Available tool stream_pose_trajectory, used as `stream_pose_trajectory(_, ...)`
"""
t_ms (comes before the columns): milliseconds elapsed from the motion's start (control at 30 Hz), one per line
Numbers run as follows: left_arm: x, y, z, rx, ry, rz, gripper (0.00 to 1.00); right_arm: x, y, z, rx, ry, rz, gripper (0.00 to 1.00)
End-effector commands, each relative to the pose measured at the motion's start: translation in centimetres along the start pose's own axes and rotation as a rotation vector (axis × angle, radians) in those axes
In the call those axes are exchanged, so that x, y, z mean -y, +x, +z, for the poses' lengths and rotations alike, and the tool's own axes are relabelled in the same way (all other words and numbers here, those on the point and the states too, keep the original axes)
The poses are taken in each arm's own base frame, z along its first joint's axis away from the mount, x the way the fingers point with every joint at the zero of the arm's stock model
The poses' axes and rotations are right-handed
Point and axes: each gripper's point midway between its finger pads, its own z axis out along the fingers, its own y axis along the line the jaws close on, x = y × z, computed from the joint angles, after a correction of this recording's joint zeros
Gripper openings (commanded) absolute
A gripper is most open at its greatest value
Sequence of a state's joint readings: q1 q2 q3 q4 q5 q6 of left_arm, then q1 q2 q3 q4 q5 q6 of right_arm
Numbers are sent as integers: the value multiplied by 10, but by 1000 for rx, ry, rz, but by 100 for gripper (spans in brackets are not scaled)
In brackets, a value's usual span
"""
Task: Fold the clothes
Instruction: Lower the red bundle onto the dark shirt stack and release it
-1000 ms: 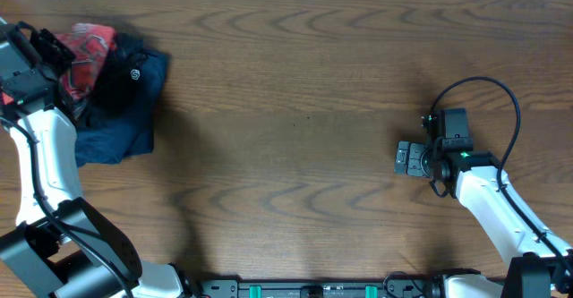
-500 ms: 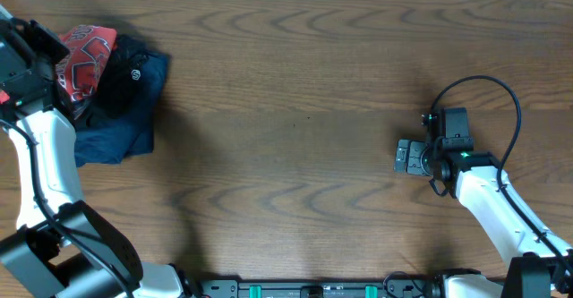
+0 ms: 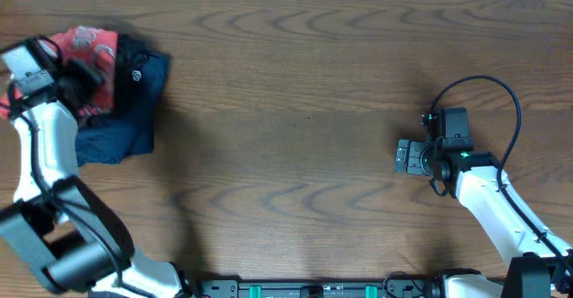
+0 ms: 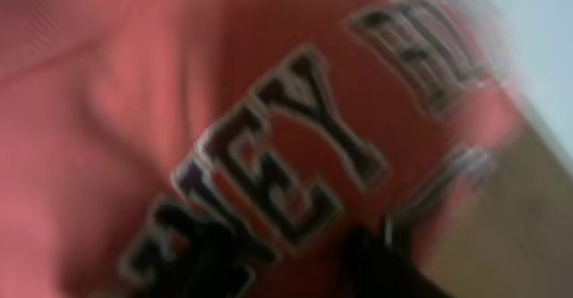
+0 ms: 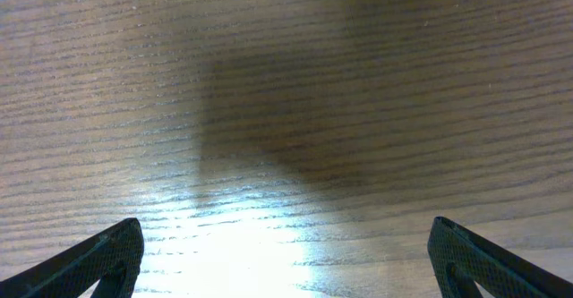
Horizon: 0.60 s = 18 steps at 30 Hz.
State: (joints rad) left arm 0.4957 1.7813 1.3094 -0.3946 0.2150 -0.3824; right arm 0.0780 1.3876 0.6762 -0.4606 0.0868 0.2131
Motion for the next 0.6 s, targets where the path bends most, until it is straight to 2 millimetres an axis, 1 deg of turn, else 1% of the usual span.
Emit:
stream_pose_trajectory(0,-21,45,29,-186,-50,-61,39,7,0,2,-4,22,29,99)
stream_pose_trajectory(67,-28,57,35,-234,-73,-70,37,7,0,2,-4,22,29,99)
stream_pose_trajectory(133,-29,59,35,-243,-76,-59,38,7,0,2,-4,22,29,99)
stream_pose_trajectory(200,-26,57,32,-235,-64,-55,37,7,0,2,-3,22,29,99)
stream_pose_trajectory(300,-11,47,21,-204,-2,-35,38,7,0,2,-3,23,29,99)
stream_pose_trajectory(400,11,31,-2,-140,85,19,42,7,-1,2,0,22,29,99)
stream_pose_trajectory(500,35,14,-35,-47,147,97,51,6,-6,2,20,16,31,99)
stream_pose_trajectory(567,56,9,-60,9,191,150,59,3,-11,1,42,1,34,99)
